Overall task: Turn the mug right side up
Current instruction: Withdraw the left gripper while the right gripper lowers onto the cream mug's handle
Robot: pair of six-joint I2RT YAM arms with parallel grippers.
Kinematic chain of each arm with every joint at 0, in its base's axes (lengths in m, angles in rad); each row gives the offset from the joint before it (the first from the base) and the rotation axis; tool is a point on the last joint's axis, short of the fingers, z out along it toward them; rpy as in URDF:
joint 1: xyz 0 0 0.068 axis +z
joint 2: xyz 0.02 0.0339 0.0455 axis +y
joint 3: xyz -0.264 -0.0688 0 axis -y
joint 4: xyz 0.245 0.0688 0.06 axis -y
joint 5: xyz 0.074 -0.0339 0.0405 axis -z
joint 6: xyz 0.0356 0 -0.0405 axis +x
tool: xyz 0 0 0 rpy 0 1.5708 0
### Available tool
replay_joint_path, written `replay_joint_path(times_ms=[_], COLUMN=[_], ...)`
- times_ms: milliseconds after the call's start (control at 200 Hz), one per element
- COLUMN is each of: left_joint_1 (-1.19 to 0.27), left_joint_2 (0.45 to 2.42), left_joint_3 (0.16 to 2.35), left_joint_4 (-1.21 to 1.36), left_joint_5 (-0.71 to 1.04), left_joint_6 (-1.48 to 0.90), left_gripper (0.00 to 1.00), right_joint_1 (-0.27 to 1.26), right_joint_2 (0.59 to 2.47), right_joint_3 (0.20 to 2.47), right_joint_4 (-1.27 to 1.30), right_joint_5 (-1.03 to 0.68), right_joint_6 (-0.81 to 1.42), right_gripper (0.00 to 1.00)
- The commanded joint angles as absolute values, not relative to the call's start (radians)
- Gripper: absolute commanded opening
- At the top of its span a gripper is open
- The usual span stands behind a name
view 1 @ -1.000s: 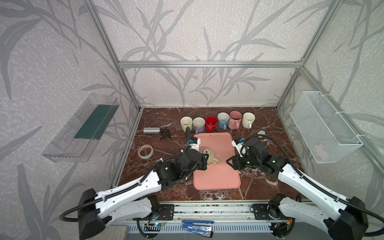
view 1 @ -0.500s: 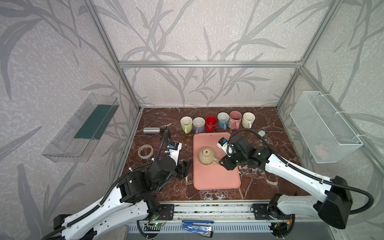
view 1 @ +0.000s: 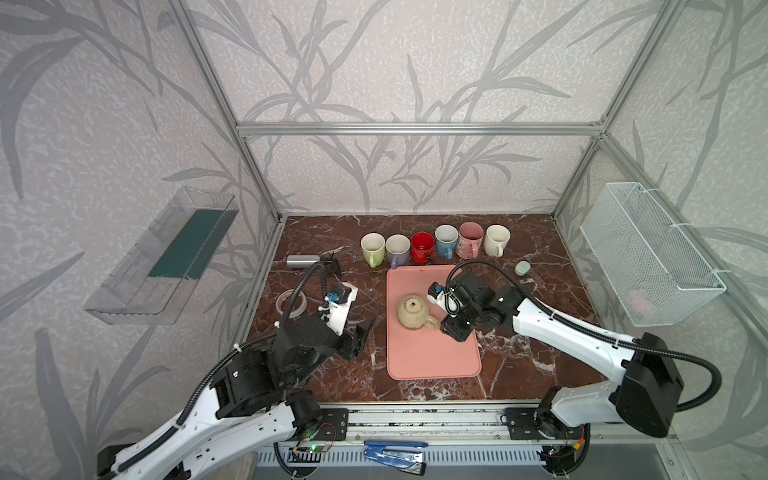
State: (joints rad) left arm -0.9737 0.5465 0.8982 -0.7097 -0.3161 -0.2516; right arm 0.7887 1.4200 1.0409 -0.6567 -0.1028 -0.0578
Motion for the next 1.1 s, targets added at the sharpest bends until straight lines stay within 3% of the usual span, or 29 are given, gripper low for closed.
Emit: replay_joint_path(times_ms=[0, 315, 625, 940, 1040, 1095], left_joint_1=[-0.943, -0.871, -0.825, -0.797, -0.796, -0.796], left_joint_2=[0.515, 0.510, 0.532, 0.528, 0.522, 0.516], left_joint_3=[0.861, 0.833, 0.830, 0.826, 0.826, 0.825], left_joint_4=[-0.698, -0.698, -0.692, -0.690, -0.691, -0.692], left_joint_5=[-0.365, -0.336, -0.286, -0.259, -0.263, -0.265], left_joint_6=[-0.203, -0.222, -0.213, -0.207, -0.207, -0.203], left_gripper=[0.70, 0.70, 0.70, 0.69, 0.70, 0.70], right_joint_1=[0.787, 0.784, 0.784, 0.783, 0.785, 0.785], right_joint_2=[1.480, 1.639, 1.766, 1.797, 1.803, 1.808], right_joint_3=[1.091, 1.176, 1.253, 1.282, 1.292, 1.294], right_joint_4=[-0.682, -0.661, -0.666, -0.660, -0.663, -0.668], right_joint_5=[-0.083, -0.077, -0.088, -0.109, -0.114, -0.111], right_joint_6=[-0.090, -0.123, -0.123, -0.094, -0.086, -0.079], right_gripper=[0.45, 0.48, 0.41, 0.23, 0.12, 0.01])
